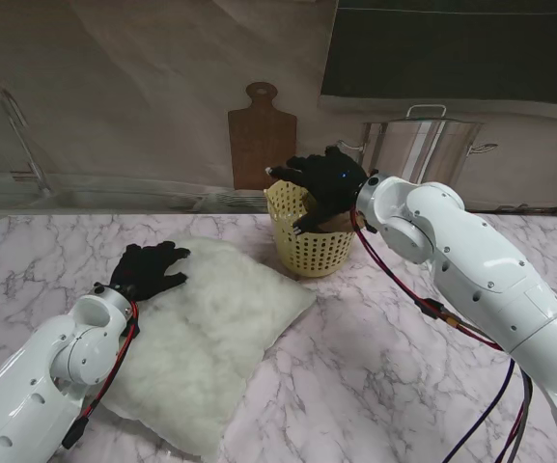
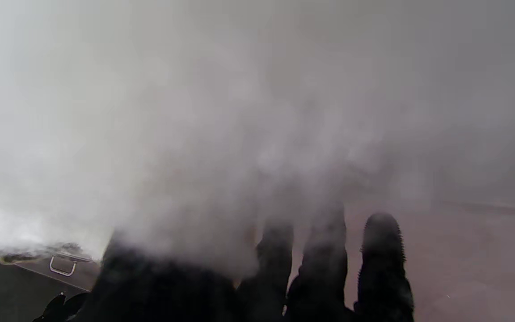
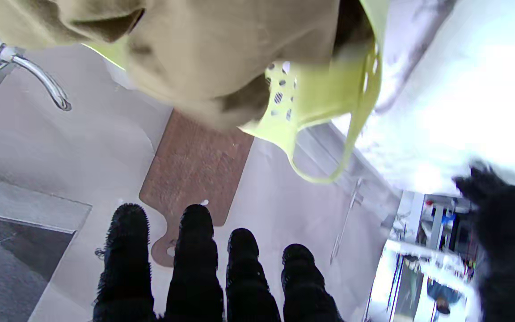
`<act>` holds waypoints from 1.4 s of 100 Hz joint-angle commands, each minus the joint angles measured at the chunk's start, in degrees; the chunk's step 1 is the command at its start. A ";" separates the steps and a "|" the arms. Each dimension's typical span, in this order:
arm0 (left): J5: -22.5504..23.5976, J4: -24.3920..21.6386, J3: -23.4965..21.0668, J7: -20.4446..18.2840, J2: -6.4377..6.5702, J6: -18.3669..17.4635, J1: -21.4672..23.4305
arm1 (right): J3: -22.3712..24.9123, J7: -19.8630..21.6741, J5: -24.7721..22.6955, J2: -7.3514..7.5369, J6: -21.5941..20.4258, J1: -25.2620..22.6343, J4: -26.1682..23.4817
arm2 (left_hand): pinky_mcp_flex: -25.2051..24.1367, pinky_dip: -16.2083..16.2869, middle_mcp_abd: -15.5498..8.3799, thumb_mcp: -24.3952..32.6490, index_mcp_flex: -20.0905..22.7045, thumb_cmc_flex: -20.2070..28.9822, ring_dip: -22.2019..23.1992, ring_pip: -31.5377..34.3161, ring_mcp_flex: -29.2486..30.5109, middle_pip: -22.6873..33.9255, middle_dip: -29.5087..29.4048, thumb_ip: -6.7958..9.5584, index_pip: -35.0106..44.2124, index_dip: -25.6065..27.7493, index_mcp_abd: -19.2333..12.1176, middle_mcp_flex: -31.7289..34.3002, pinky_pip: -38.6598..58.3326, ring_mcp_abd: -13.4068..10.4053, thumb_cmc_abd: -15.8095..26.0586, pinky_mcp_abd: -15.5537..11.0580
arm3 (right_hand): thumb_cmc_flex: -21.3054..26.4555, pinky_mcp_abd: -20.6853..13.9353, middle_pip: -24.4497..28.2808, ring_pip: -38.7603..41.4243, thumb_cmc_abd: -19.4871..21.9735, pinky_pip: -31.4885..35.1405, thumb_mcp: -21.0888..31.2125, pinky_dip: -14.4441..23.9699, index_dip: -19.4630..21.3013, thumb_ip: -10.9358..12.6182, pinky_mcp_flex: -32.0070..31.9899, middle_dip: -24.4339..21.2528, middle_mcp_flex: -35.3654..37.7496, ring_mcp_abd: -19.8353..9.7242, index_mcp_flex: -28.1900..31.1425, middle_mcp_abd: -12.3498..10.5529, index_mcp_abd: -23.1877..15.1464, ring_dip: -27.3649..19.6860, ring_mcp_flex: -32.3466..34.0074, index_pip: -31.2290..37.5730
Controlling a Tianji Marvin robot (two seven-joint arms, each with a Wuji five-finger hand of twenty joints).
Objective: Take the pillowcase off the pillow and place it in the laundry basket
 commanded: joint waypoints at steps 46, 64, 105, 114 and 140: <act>-12.40 -1.04 -1.20 13.60 -3.62 -6.67 1.19 | 21.80 -6.72 4.19 -0.97 1.52 -23.95 -22.55 | -0.50 -1.72 0.83 -0.09 -1.81 0.91 -0.89 -0.94 -2.17 0.01 -0.57 -0.30 -0.89 -0.32 1.80 -1.33 -4.17 0.92 4.28 -0.09 | 10.85 1.68 1.01 0.00 17.04 2.36 -13.50 0.04 7.67 2.37 2.45 0.49 6.00 0.23 3.32 -0.63 -3.15 0.30 3.11 3.19; -18.42 -1.23 -0.68 19.71 -5.53 -12.32 2.07 | 28.38 -12.05 3.37 -1.35 2.40 -35.03 -28.73 | -0.53 -1.00 0.54 -0.16 -1.25 0.86 -0.35 -0.29 -1.70 0.66 0.29 -0.31 -0.46 -0.03 1.78 -0.56 -3.01 0.66 5.03 0.18 | 12.01 1.68 1.28 0.39 17.26 3.09 -14.40 0.33 7.89 2.59 2.88 0.69 7.57 -0.02 4.74 -1.05 -3.93 0.74 4.11 4.70; -32.05 1.89 4.30 20.80 -7.91 -16.16 1.62 | 30.15 -21.65 8.15 -3.06 10.46 -48.12 -24.55 | -0.87 2.46 0.14 -0.16 -0.52 2.08 8.22 4.60 -0.01 7.81 13.38 -0.22 0.36 1.27 1.72 1.14 0.09 -0.06 4.97 0.69 | 13.25 1.24 2.29 0.26 18.10 3.55 -15.79 0.85 8.15 2.82 2.44 1.48 6.75 -0.31 4.00 -0.94 -2.77 1.38 3.56 6.96; -34.40 4.07 5.85 19.76 -8.09 -15.50 0.87 | 28.76 -23.17 10.68 -3.56 11.57 -48.34 -21.43 | -1.35 1.84 0.53 -0.21 -0.72 0.95 7.59 2.35 -0.96 4.66 11.11 -0.28 0.29 1.33 1.83 -0.52 -1.61 -0.13 5.13 0.53 | 13.60 0.96 2.47 0.09 18.49 3.34 -16.19 0.92 8.15 2.85 2.25 1.60 6.00 -0.38 3.35 -1.06 -2.49 1.44 3.03 7.05; -36.88 6.57 7.48 16.93 -7.96 -13.38 0.03 | 27.68 -23.65 14.92 -4.15 12.84 -48.85 -17.19 | -1.66 -0.80 0.44 -0.15 -1.99 0.25 0.57 -2.46 -3.79 -1.62 -0.13 -0.31 -0.44 1.03 1.90 -5.02 -6.55 -0.39 5.72 -0.17 | 14.83 0.43 2.94 -0.14 18.76 2.58 -17.30 1.17 8.24 2.99 1.66 1.81 4.95 -0.61 2.74 -1.62 -2.75 1.59 2.23 7.54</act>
